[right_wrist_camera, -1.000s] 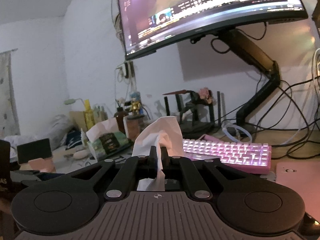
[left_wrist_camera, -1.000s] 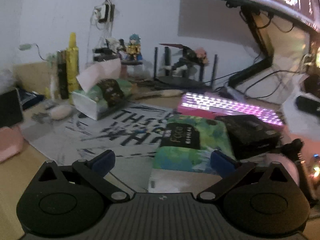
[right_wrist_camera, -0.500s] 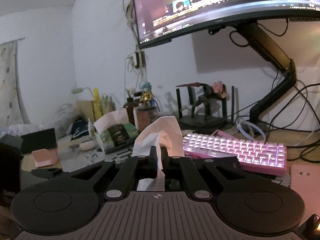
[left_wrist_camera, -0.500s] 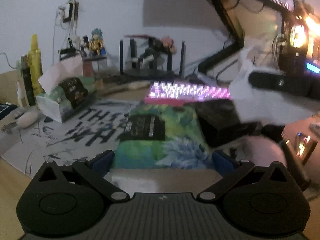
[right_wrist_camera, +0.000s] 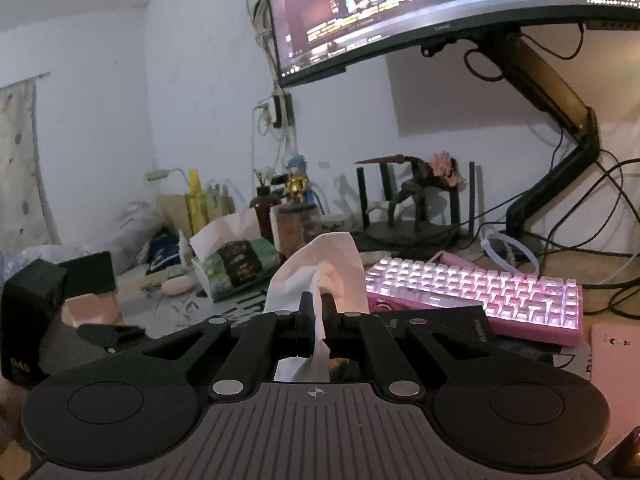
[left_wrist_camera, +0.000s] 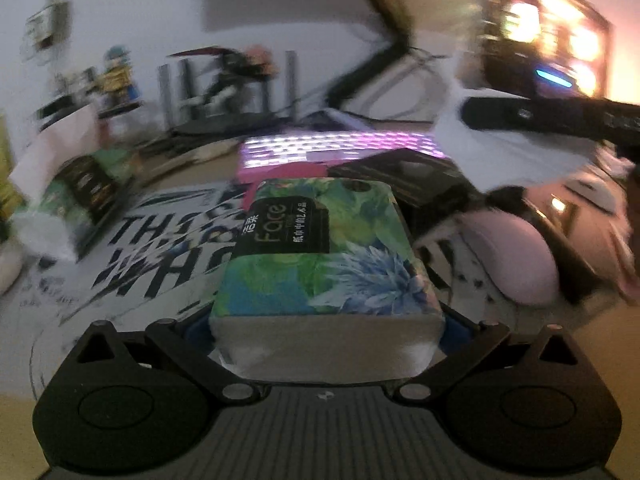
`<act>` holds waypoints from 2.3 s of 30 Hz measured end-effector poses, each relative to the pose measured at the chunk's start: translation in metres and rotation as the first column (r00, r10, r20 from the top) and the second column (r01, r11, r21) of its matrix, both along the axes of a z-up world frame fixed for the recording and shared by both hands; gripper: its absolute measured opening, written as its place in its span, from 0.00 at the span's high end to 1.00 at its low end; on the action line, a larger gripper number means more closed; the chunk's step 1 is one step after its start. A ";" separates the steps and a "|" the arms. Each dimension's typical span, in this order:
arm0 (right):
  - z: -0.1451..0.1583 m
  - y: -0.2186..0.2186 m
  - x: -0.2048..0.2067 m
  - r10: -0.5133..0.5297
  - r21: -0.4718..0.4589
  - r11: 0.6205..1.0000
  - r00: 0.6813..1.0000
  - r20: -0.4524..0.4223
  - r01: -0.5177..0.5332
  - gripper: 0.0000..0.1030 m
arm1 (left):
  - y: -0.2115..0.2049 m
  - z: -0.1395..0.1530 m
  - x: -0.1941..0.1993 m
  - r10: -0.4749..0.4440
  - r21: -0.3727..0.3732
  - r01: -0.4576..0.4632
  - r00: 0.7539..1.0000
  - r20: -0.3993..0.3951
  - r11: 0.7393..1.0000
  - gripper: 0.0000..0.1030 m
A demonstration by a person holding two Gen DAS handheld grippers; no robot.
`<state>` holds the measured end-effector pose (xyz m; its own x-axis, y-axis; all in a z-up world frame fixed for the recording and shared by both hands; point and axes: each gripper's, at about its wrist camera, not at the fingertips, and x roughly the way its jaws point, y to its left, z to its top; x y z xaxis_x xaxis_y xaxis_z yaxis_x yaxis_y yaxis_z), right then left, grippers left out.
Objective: Clean container
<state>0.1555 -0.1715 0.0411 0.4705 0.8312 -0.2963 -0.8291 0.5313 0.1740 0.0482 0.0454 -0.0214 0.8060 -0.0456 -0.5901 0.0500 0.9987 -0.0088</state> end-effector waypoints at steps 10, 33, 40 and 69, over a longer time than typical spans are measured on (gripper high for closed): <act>-0.006 0.038 -0.007 0.101 -0.066 0.993 0.995 0.004 -0.100 0.96 | 0.007 -0.002 -0.007 -0.118 -0.011 0.118 0.993 0.014 0.993 0.00; -0.040 0.073 -0.014 0.155 -0.134 0.979 0.988 0.013 -0.152 0.96 | -0.001 -0.006 0.019 -0.085 0.013 0.086 0.993 -0.078 0.996 0.00; -0.042 0.070 -0.019 0.157 -0.129 0.980 0.987 0.034 -0.152 0.96 | 0.000 -0.007 0.019 -0.089 0.013 0.090 0.993 -0.077 0.996 0.00; -0.042 0.071 -0.020 0.128 -0.144 0.982 0.990 0.055 -0.119 0.95 | 0.004 -0.007 0.019 -0.099 0.011 0.100 0.992 -0.077 0.995 0.00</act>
<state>0.1353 -0.1001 -0.0006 0.3883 0.8367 -0.3862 -0.8969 0.4393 0.0499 0.0674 0.0496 -0.0279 0.7506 -0.1144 -0.6508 0.1492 0.9888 -0.0017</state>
